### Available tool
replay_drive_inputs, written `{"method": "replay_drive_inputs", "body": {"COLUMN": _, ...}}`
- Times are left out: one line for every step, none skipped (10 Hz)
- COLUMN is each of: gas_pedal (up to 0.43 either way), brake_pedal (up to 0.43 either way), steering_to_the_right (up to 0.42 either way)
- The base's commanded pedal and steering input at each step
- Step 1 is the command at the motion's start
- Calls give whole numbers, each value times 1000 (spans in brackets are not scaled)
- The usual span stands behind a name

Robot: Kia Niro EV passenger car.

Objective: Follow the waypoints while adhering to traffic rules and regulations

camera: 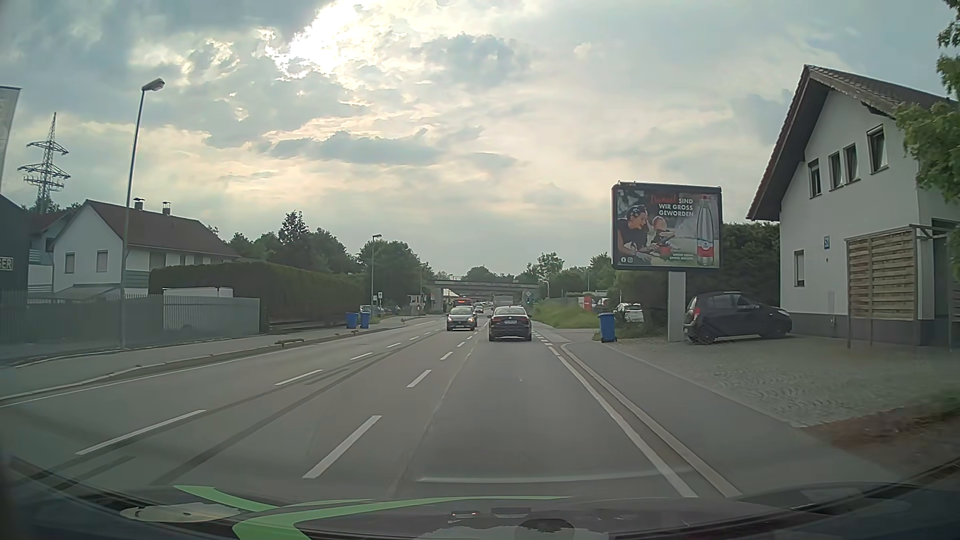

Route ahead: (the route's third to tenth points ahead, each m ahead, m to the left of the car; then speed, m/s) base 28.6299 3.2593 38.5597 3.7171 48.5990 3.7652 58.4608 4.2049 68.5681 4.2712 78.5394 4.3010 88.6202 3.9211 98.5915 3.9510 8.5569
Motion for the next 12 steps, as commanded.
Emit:
{"method": "replay_drive_inputs", "body": {"gas_pedal": 150, "brake_pedal": 0, "steering_to_the_right": 6}}
{"method": "replay_drive_inputs", "body": {"gas_pedal": 150, "brake_pedal": 0, "steering_to_the_right": 6}}
{"method": "replay_drive_inputs", "body": {"gas_pedal": 150, "brake_pedal": 0, "steering_to_the_right": 6}}
{"method": "replay_drive_inputs", "body": {"gas_pedal": 150, "brake_pedal": 0, "steering_to_the_right": 6}}
{"method": "replay_drive_inputs", "body": {"gas_pedal": 150, "brake_pedal": 0, "steering_to_the_right": 6}}
{"method": "replay_drive_inputs", "body": {"gas_pedal": 150, "brake_pedal": 0, "steering_to_the_right": 6}}
{"method": "replay_drive_inputs", "body": {"gas_pedal": 150, "brake_pedal": 0, "steering_to_the_right": 6}}
{"method": "replay_drive_inputs", "body": {"gas_pedal": 150, "brake_pedal": 0, "steering_to_the_right": 6}}
{"method": "replay_drive_inputs", "body": {"gas_pedal": 150, "brake_pedal": 0, "steering_to_the_right": 6}}
{"method": "replay_drive_inputs", "body": {"gas_pedal": 150, "brake_pedal": 0, "steering_to_the_right": 7}}
{"method": "replay_drive_inputs", "body": {"gas_pedal": 150, "brake_pedal": 0, "steering_to_the_right": 8}}
{"method": "replay_drive_inputs", "body": {"gas_pedal": 150, "brake_pedal": 0, "steering_to_the_right": 8}}
